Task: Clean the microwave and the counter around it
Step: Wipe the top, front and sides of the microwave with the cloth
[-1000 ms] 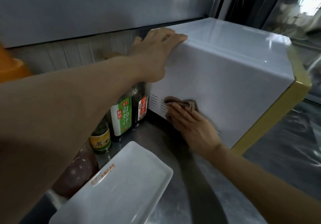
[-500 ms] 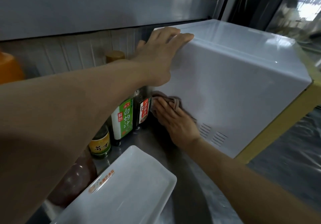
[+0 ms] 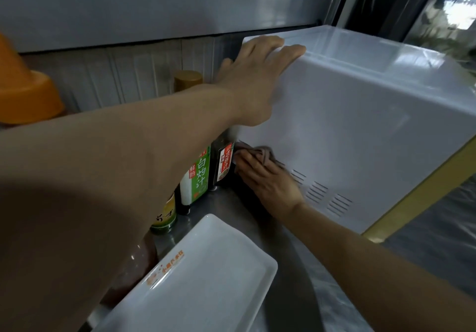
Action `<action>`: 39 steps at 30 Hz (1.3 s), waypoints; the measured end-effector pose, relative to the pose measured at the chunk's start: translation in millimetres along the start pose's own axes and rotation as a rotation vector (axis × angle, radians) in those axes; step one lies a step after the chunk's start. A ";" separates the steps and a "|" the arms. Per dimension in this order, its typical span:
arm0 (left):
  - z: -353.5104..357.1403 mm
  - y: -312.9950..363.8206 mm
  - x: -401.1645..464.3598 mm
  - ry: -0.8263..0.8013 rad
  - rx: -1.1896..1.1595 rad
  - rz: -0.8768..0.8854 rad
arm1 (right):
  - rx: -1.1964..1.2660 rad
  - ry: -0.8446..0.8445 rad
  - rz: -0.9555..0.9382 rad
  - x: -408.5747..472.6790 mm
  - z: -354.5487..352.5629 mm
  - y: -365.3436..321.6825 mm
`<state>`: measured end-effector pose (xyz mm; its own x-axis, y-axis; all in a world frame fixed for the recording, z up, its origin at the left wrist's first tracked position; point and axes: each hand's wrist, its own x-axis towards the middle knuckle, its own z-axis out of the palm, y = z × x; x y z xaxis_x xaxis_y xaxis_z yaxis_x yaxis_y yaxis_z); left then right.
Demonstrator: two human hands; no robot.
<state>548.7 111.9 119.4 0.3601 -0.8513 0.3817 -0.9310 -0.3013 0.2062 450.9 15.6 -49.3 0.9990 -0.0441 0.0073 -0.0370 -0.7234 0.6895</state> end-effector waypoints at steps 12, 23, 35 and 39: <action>-2.9 5.7 -3.0 -0.011 -0.035 -0.037 | -0.140 0.059 0.096 -117.9 24.6 18.9; 6.5 2.6 -0.9 0.040 0.002 -0.005 | -0.068 0.039 0.035 -29.1 11.1 0.8; -6.6 20.0 -3.4 -0.012 0.083 -0.048 | -0.222 0.066 0.017 -201.8 49.1 37.9; -4.3 56.3 -7.4 0.088 0.168 -0.107 | -0.137 0.063 0.009 -204.4 39.9 44.3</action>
<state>493.9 103.1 132.1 0.4543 -0.7719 0.4447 -0.8816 -0.4613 0.0997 244.0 -34.9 -49.1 0.9984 -0.0034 0.0565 -0.0464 -0.6220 0.7817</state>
